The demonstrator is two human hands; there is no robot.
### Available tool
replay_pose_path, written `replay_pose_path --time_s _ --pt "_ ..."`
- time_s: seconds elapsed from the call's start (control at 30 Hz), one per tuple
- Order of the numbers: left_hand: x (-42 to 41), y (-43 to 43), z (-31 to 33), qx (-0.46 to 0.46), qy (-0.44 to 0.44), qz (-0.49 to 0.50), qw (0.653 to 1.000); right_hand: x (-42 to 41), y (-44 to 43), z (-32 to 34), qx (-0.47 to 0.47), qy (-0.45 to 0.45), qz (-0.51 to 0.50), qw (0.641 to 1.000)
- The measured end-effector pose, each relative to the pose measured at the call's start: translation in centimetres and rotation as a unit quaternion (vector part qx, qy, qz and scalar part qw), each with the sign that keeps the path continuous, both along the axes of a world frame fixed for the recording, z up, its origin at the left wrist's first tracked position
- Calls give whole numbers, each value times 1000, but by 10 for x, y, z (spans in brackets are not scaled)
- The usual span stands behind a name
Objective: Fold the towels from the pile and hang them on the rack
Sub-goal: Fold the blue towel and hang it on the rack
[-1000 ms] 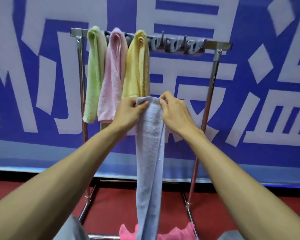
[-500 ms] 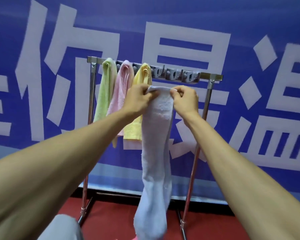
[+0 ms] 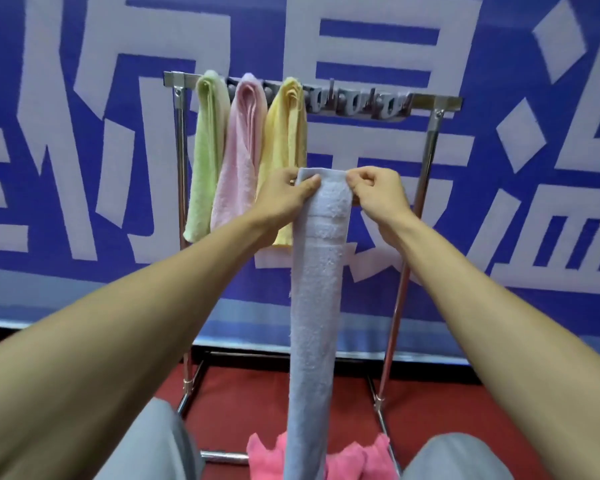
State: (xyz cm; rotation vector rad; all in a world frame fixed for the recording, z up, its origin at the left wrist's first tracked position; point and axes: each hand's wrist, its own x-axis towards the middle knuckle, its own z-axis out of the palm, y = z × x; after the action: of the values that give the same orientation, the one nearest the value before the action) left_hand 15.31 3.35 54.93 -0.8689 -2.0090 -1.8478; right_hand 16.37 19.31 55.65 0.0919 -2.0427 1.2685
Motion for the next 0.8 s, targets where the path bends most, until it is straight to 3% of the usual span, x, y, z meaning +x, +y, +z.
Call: replay_pose_path --time_s 0.13,0.23,0.33,0.47,0.6,0.8 --pt "-2 3 -35 7 -44 -17 999 2 4 -40 -59 -43 48 996" --pt "-13 3 -66 72 -121 -14 990 2 1 -76 -114 -121 106 980" --pt "-25 3 -96 145 -225 1 963 -1 0 -124 -173 -238 196 935" --pt "-48 -1 -139 224 -366 17 903 -10 2 -195 -188 -311 217 906" --pt "-65 -2 -183 271 -464 19 843 -14 3 -241 -123 -342 242 899" --pt "-82 -10 -265 280 -514 58 809 -20 -8 -277 -8 -312 167 935"
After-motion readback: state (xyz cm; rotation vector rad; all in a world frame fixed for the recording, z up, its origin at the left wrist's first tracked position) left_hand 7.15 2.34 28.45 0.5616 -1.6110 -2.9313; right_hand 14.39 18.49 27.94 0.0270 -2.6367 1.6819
